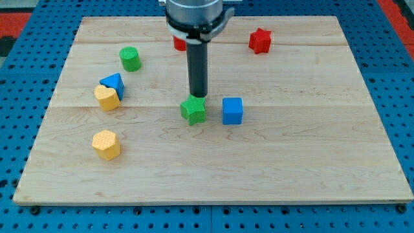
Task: Separate the blue triangle from the yellow heart
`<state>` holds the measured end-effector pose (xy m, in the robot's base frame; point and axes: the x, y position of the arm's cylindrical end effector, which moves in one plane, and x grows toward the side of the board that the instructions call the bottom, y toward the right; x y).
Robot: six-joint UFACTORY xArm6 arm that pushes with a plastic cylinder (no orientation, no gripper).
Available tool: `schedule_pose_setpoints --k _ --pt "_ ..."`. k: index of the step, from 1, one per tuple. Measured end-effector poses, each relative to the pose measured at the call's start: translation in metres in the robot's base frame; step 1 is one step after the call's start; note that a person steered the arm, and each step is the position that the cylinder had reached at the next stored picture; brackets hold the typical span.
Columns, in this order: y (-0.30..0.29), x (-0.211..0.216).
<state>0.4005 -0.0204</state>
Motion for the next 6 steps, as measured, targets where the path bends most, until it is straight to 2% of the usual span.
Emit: schedule_pose_setpoints --k 1,2,3,4,5,6 --pt "-0.010 -0.041" --pt "-0.084 -0.081" --pt "-0.165 -0.072" --pt "-0.175 -0.041" --pt "-0.170 -0.001" --pt "-0.120 0.030"
